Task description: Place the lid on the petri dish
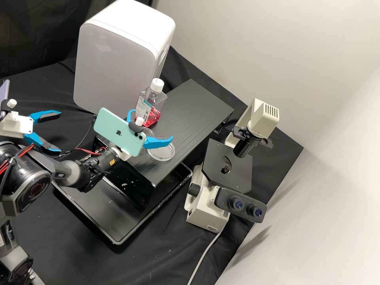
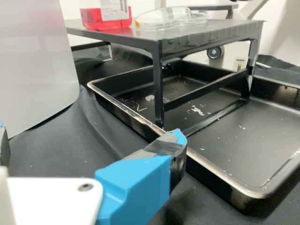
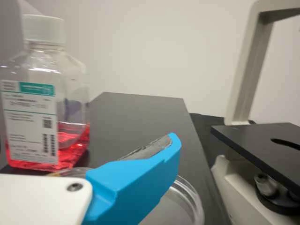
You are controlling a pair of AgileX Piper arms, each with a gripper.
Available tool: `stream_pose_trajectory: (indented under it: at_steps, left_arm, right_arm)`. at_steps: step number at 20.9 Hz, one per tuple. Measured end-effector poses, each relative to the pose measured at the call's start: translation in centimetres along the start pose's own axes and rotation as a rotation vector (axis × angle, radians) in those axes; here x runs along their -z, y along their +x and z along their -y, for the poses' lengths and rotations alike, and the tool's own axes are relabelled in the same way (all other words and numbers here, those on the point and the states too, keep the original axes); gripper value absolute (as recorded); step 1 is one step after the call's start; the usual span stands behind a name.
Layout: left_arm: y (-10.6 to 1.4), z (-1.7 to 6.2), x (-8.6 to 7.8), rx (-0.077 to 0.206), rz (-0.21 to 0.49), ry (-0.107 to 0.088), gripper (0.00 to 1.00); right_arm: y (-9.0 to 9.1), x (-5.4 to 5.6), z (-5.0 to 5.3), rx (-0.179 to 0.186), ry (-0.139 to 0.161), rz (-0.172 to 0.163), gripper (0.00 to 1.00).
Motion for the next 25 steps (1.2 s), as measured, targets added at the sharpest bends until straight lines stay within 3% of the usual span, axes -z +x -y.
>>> stream_pose_trajectory:
  at_steps: [3, 9, 12, 25]
  left_arm:
    - [0.0, 0.00, 0.0, 0.000, 0.000, 0.000, 1.00]
    - [0.0, 0.03, -0.1, 0.001, 0.004, 0.000, 1.00]
    - [0.0, 0.06, -0.2, 0.002, 0.007, 0.001, 1.00]
    - [0.0, 0.35, -0.3, 0.014, 0.009, 0.004, 1.00]
  right_arm:
    - [0.1, 0.2, 0.8, 0.024, -0.017, -0.009, 1.00]
    - [0.5, -0.6, 2.4, 0.075, -0.061, 0.019, 1.00]
    - [0.7, -0.9, 2.6, 0.063, -0.086, 0.013, 1.00]
    - [1.0, -1.2, 2.8, 0.057, -0.081, 0.020, 1.00]
